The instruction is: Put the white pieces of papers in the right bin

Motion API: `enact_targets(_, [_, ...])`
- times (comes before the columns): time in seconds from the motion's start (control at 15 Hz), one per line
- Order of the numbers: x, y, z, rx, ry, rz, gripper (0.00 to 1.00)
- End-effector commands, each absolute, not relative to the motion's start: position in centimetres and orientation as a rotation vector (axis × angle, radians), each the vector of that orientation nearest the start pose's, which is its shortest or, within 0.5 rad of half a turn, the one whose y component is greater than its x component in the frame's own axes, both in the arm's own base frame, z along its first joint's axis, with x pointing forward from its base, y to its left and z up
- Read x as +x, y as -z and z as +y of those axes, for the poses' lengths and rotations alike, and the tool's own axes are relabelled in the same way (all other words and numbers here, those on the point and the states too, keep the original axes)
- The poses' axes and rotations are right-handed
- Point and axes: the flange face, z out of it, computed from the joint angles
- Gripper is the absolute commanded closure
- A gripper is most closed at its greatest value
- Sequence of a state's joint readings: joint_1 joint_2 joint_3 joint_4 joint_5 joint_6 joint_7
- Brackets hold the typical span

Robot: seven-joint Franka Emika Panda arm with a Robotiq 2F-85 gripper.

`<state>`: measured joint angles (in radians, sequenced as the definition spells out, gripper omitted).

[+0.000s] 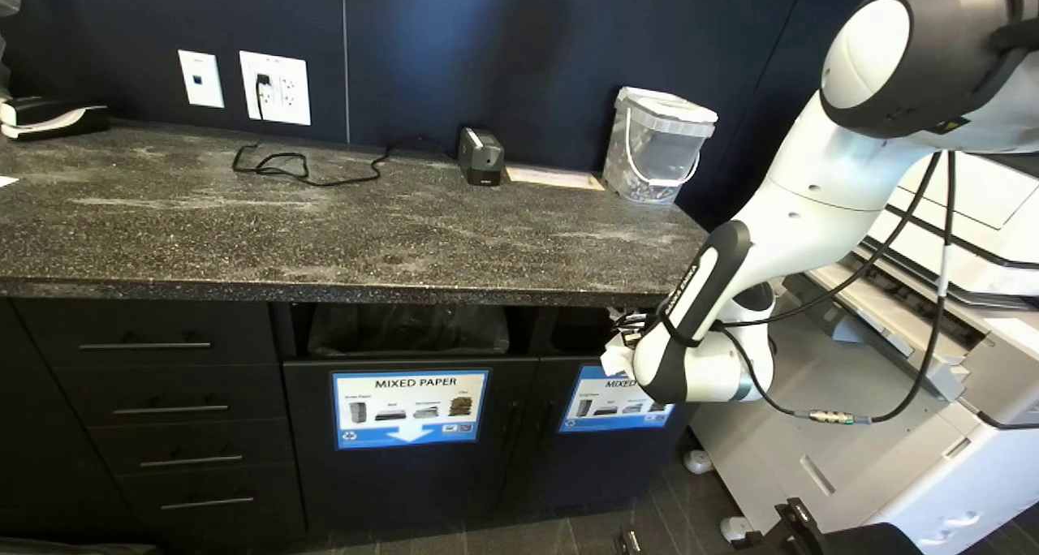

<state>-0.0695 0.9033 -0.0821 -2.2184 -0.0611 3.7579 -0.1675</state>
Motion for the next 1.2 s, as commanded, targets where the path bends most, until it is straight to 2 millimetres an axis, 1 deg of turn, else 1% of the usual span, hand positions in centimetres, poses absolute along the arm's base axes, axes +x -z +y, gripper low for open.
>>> enact_targets(0.0, [52.3, -5.2, -8.6, -3.057, 1.161, -0.105, 0.87])
enact_targets(0.2, [52.3, -5.1, -9.6, -3.038, 1.236, -0.044, 0.87])
enact_targets(0.47, [52.1, -4.8, -9.7, -2.94, 1.4, -0.025, 0.87])
enact_targets(0.73, [52.4, -2.3, -9.4, -2.859, 1.451, -0.031, 0.87])
enact_targets(0.93, [53.0, -0.4, -9.3, -2.809, 1.467, -0.022, 0.87])
enact_targets(1.13, [53.8, 0.3, -9.6, -2.782, 1.531, -0.042, 0.87])
